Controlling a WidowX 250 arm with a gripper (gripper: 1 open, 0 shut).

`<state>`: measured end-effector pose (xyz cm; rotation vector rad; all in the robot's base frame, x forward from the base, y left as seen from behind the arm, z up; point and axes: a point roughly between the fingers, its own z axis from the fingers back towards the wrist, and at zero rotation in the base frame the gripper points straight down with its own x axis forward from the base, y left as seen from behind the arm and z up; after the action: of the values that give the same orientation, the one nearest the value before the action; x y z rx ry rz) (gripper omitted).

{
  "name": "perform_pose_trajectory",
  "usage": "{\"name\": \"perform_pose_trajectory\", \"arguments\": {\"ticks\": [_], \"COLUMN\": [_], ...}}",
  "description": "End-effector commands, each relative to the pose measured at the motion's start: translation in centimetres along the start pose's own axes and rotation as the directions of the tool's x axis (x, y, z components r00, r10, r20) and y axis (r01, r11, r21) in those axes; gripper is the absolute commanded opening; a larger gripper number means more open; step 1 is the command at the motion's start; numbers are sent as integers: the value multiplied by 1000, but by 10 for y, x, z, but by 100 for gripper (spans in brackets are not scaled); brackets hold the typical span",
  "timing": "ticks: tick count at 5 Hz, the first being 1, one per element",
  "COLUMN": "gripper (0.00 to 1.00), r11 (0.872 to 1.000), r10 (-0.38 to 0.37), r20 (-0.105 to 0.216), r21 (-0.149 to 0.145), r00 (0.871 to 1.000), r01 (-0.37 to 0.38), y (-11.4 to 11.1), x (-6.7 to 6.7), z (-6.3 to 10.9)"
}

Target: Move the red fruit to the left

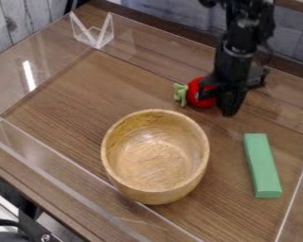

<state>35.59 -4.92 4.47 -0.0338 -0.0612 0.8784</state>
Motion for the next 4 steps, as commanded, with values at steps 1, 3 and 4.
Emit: {"name": "perform_pose_trajectory", "arguments": {"ticks": [1, 3, 4], "gripper": [0, 0, 100], "r11": [993, 972, 970], "r10": [48, 178, 207], "r20": [48, 31, 40], "r21": [-110, -163, -142], "r00": [998, 984, 978], "r01": [-43, -171, -199], "y": [-6, 47, 50], "x": [21, 68, 60], "z": [57, 116, 100]}}
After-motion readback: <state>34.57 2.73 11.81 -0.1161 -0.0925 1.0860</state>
